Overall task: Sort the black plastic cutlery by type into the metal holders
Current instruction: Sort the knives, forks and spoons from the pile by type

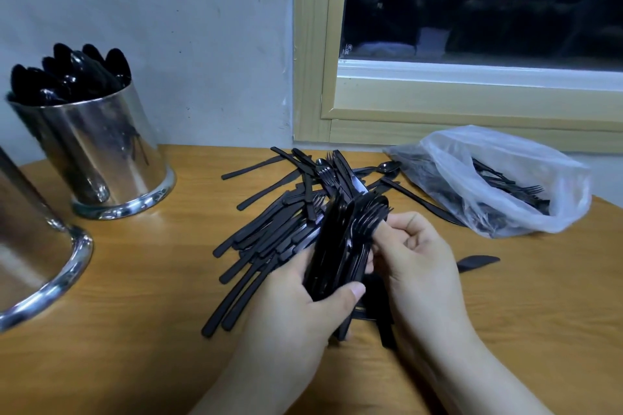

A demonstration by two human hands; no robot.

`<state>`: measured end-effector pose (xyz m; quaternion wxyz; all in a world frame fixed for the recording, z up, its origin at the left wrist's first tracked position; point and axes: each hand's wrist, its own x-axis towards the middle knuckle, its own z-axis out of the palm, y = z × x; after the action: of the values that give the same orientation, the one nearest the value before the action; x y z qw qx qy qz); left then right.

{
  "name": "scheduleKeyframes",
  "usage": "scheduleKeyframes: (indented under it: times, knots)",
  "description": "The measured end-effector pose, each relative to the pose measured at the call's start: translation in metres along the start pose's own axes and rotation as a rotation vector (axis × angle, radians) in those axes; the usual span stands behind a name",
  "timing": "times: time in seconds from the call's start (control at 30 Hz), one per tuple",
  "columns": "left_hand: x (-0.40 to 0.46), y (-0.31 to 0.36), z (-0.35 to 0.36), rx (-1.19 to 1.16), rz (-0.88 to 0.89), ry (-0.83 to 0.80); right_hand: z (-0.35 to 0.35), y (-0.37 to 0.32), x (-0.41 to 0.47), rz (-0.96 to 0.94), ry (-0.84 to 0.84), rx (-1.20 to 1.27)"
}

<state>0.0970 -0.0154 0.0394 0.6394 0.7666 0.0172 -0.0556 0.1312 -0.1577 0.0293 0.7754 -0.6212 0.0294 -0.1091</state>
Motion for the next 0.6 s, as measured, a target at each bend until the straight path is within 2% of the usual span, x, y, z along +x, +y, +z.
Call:
scheduleKeyframes:
  times: [0.13,0.27,0.4,0.6]
  knots:
    - [0.002,-0.002,-0.005,-0.124,-0.017,0.041,0.0,0.003,0.004,0.017,-0.031,0.004]
    - [0.002,-0.005,-0.012,-0.279,-0.017,-0.077,-0.003,0.0,0.005,-0.01,-0.126,-0.002]
    - [0.0,-0.003,-0.017,-0.35,-0.003,-0.157,-0.002,-0.007,0.003,-0.007,-0.136,0.016]
    - [-0.006,-0.003,-0.033,-0.417,0.02,-0.226,0.006,-0.034,-0.005,-0.081,-0.206,-0.194]
